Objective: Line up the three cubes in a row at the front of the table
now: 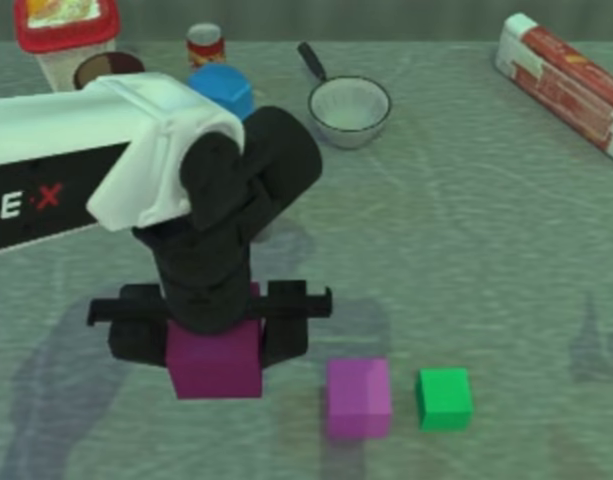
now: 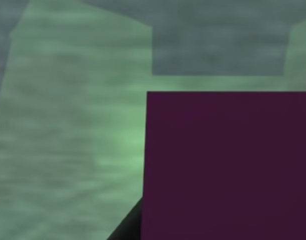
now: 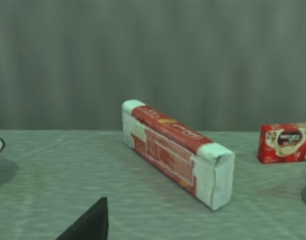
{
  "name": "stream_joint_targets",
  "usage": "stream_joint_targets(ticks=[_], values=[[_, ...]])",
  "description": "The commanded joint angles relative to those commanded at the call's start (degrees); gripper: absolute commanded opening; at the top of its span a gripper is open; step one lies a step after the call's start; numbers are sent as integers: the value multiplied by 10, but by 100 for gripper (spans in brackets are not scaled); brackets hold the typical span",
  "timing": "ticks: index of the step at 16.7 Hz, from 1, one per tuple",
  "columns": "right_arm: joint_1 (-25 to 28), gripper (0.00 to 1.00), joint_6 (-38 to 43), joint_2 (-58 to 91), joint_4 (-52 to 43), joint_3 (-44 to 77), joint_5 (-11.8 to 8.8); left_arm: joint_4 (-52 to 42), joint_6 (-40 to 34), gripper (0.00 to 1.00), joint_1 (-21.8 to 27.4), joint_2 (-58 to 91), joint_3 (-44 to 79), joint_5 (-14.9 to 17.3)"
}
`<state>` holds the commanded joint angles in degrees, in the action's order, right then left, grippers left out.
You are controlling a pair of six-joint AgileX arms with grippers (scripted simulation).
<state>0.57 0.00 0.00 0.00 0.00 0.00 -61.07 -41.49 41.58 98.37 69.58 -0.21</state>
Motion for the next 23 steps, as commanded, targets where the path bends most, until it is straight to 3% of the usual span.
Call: stream_joint_targets(ticks=[5,12,17,23], values=[[0,100,0,0,0,0,0,9,2,0,-3,6,-5,0],[0,100,0,0,0,0,0,149,6,0,-5,59,-88,0],[0,100,0,0,0,0,0,158,6,0,-5,64,-95,0],[0,100,0,0,0,0,0,158,6,45,-5,64,-95,0]])
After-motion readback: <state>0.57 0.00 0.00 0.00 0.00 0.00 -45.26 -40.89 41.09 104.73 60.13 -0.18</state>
